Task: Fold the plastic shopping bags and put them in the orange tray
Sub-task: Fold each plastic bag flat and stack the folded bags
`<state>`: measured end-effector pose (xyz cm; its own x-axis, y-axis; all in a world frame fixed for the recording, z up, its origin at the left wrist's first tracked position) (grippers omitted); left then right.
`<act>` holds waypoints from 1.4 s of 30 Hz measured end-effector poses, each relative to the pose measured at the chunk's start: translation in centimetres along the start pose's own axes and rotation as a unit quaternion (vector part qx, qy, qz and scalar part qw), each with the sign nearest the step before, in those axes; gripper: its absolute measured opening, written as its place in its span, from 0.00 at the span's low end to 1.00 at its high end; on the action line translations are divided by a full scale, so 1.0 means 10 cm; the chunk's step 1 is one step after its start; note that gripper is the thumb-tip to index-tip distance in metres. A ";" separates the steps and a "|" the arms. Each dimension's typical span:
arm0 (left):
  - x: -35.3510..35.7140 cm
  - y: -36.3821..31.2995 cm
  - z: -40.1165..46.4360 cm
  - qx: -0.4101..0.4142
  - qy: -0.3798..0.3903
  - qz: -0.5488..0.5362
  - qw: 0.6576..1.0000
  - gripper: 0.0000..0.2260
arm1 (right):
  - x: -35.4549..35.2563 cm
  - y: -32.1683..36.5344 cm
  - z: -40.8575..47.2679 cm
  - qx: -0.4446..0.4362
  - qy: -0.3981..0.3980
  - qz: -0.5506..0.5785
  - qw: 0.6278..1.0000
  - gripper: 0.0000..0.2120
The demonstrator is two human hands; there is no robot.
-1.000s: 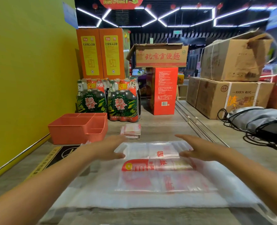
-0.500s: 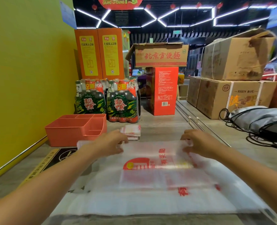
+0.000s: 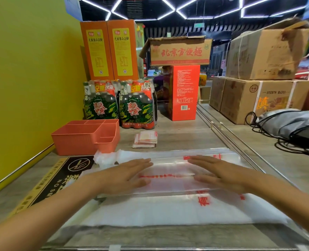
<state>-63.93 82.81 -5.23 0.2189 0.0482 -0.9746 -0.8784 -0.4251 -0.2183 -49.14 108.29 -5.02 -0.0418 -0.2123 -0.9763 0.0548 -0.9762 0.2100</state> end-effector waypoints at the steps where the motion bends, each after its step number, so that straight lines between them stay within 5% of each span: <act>1: 0.04 -0.07 0.01 -0.001 0.014 -0.009 1.000 0.31 | 0.04 0.09 0.02 -0.001 0.008 0.021 1.000 0.33; 5: 0.21 -0.17 0.00 -0.006 0.086 0.001 0.996 0.37 | 0.30 0.21 0.02 0.015 0.093 0.021 0.995 0.34; 9: 0.16 -0.18 -0.04 0.014 0.069 0.025 0.997 0.42 | 0.20 0.20 -0.04 0.014 0.059 0.049 0.997 0.40; 18: -0.02 -0.23 -0.11 0.078 -0.026 -0.001 0.997 0.19 | 0.02 0.35 -0.11 -0.062 0.013 0.006 0.998 0.22; 28: -0.42 0.27 -0.48 0.012 -0.086 -0.027 0.996 0.13 | -0.43 0.01 -0.24 -0.041 -0.071 -0.046 0.996 0.11; 35: -0.65 0.64 -0.31 -0.052 -0.101 -0.011 0.993 0.13 | -0.66 -0.27 -0.06 0.041 -0.088 0.028 0.995 0.10; 42: -0.61 0.60 -0.14 -0.093 -0.123 0.122 0.981 0.20 | -0.45 -0.19 0.19 0.075 -0.136 -0.149 0.977 0.28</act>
<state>-69.97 78.67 -0.50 -0.1171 0.1318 -0.9843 -0.7948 -0.6068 0.0133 -50.95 111.02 -0.91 -0.2975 0.0973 -0.9498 -0.1457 -0.9878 -0.0556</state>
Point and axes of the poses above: each hand's wrist, its own z-axis towards the middle knuckle, its own x-axis out of the palm, y = z × x, the point moved 6 cm from there along z, towards the middle knuckle, and after that the axes turned 5 degrees about -y, right-handed, at the moved point
